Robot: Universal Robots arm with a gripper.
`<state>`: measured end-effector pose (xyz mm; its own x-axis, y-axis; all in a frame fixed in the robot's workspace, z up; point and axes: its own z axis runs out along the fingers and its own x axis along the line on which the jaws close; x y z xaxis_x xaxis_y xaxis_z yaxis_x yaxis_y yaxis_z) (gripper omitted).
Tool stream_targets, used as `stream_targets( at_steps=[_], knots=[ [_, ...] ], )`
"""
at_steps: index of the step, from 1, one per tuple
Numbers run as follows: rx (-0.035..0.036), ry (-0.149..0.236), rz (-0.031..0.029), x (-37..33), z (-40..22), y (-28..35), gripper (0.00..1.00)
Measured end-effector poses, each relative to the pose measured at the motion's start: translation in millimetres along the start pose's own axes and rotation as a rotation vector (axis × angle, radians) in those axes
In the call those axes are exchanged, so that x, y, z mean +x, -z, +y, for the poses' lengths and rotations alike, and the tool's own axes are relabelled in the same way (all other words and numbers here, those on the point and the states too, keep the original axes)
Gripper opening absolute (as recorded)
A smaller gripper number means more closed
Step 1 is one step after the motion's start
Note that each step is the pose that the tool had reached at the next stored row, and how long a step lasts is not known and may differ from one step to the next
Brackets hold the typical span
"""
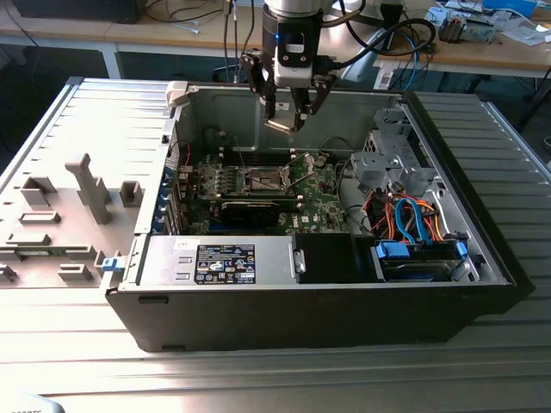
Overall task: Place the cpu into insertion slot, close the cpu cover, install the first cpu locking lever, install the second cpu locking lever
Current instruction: 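Place the cpu into insertion slot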
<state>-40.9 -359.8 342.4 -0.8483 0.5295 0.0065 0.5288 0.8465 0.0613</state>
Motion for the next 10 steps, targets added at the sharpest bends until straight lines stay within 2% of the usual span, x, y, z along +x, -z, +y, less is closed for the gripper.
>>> stream_targets(
  at_steps=[10],
  knots=[
    [0.0001,-0.006,-0.0006,0.0,0.0,-0.3,0.54]
  ],
)
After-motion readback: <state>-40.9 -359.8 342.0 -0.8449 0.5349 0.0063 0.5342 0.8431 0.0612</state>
